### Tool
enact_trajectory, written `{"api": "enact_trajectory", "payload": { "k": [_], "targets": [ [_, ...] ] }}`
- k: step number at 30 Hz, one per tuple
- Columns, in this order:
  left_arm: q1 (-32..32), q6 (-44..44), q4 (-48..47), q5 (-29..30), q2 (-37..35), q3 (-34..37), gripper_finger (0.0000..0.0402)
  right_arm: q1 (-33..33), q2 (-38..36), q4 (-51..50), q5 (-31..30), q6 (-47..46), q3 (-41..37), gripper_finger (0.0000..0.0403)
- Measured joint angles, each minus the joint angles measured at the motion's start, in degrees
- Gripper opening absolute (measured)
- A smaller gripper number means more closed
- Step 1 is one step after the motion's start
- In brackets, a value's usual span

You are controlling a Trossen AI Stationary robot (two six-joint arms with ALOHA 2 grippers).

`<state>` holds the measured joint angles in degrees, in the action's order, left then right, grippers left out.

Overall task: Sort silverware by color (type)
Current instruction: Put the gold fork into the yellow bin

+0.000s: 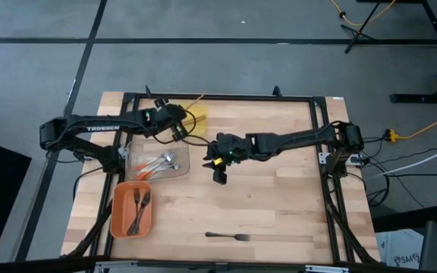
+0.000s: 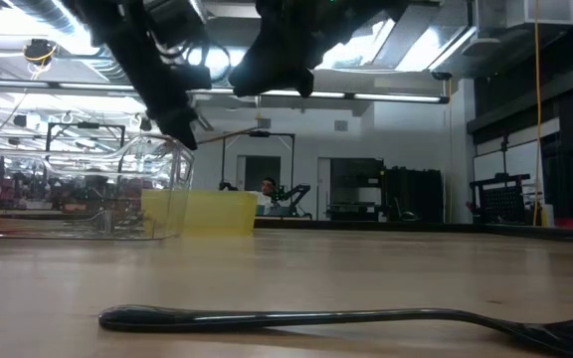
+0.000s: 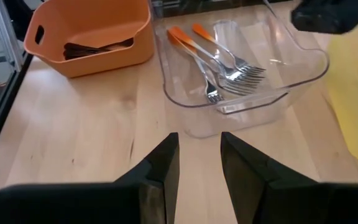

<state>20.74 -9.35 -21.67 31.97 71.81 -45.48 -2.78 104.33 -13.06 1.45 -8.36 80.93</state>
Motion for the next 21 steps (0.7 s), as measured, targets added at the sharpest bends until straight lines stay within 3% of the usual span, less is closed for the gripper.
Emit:
{"api": "enact_trajectory", "payload": {
  "k": [5,11,21],
  "targets": [
    [2.84,-7.60,9.39,-0.89,0.00,3.97,0.0009,-0.31,0.02,0.00,0.01,-0.04,0.00,0.0108],
    [7.22,-10.96,16.86,-9.02,0.00,7.59,0.0009,-0.22,0.02,-0.02,0.00,-0.07,0.00,0.0108],
    [13.13,-10.93,20.10,-14.41,-0.02,11.69,0.0009,-0.20,0.02,-0.01,0.00,-0.07,0.00,0.0108]
  ]
}}
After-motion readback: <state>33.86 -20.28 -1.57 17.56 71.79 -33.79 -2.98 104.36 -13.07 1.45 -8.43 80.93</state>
